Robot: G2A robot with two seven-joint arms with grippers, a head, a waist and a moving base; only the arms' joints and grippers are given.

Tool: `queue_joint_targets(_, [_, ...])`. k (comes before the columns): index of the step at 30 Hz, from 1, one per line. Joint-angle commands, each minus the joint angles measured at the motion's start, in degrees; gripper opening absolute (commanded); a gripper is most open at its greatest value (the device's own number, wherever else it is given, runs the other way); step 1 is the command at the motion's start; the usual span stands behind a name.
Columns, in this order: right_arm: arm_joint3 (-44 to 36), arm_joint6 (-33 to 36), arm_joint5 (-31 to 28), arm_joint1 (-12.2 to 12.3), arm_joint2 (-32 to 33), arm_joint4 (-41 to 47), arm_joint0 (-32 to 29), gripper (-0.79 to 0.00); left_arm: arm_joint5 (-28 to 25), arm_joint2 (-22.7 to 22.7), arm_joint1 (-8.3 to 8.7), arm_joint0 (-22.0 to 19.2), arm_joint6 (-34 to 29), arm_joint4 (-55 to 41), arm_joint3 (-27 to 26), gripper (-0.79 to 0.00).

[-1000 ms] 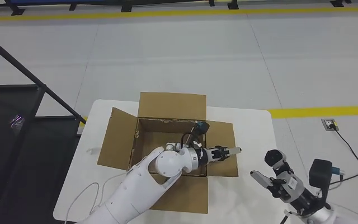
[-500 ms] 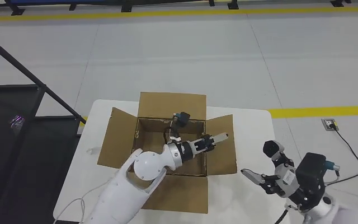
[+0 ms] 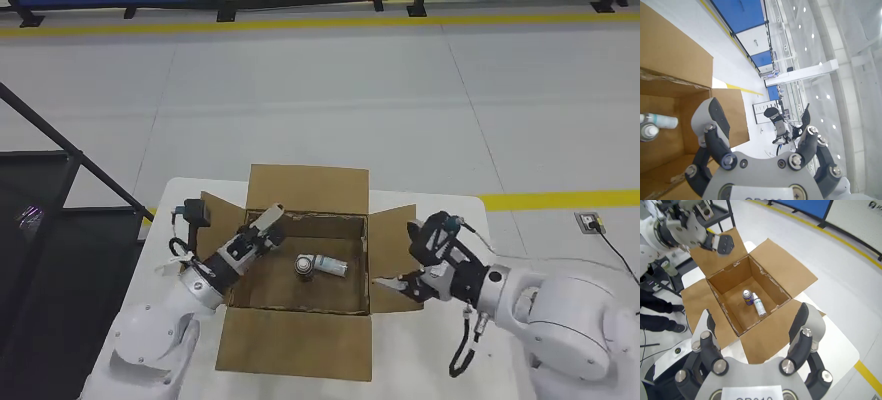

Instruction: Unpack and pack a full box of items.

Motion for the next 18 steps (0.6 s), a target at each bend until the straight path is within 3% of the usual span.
queue_joint_targets(1, [6.0,2.7,1.1,-0.5,-6.5,0.5,7.1,0.0,-0.2,-4.9,0.39,3.8,1.4,0.7,-1.5,0.0])
queue_joint_targets(6, [20.9,4.5,3.9,-2.9,-19.9,1.2,20.4,0.0,-1.8,-14.0,0.86,11.8,2.7,-2.9,-3.0,0.0])
queue_joint_targets(10, [32.8,3.5,4.1,-5.4,-29.0,3.5,27.8,0.0,-3.5,-19.6,1.03,16.6,2.4,-6.5,-2.7,0.0])
queue_joint_targets(18, [48.8,-1.8,5.9,-12.0,-44.3,4.9,36.6,0.0,-4.7,-23.2,1.24,20.1,1.8,-8.7,-1.2,0.0])
